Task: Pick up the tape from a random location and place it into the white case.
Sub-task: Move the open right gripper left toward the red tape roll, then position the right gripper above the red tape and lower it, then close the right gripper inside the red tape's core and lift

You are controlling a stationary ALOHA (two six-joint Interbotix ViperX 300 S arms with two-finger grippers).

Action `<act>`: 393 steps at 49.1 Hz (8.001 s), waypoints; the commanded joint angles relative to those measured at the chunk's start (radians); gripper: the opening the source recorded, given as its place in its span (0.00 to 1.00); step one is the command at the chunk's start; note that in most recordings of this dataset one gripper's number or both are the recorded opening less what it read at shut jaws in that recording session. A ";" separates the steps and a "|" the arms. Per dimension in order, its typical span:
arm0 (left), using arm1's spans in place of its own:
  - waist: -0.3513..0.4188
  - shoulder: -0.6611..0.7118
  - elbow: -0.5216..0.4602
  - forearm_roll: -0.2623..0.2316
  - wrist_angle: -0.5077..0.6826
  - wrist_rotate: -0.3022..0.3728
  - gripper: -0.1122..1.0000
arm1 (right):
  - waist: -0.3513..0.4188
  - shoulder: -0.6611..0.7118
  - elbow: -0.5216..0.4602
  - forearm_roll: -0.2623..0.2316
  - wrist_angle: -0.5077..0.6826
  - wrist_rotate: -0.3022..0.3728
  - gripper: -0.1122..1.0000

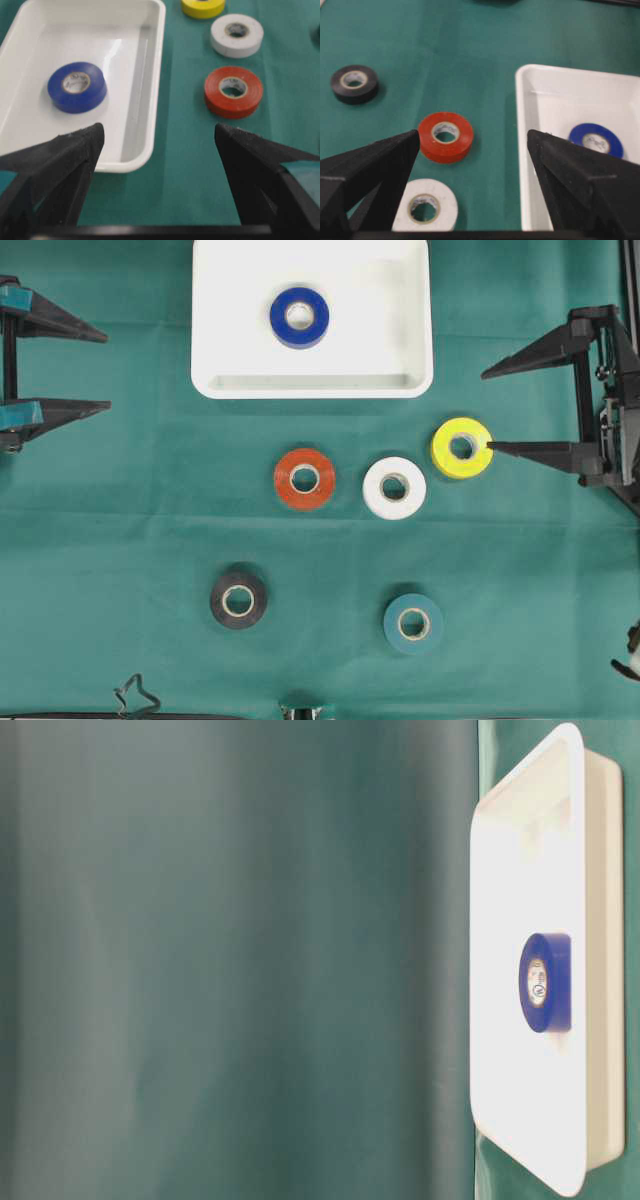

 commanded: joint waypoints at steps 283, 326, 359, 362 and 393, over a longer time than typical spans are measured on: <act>-0.002 0.025 -0.009 -0.002 -0.005 -0.025 0.98 | 0.101 1.180 -0.842 0.005 0.509 0.149 0.93; -0.002 0.025 -0.009 -0.002 -0.005 -0.025 0.98 | 0.098 1.210 -0.842 -0.009 0.489 0.161 0.39; -0.002 0.025 -0.009 -0.003 -0.005 -0.025 0.98 | 0.100 1.146 -0.925 -0.009 0.632 0.166 0.37; -0.002 0.025 -0.009 -0.002 -0.005 -0.025 0.98 | 0.101 1.121 -0.945 -0.009 0.666 0.169 0.37; -0.002 0.025 -0.008 -0.003 0.005 -0.025 0.98 | 0.103 0.971 -1.121 -0.028 0.974 0.181 0.37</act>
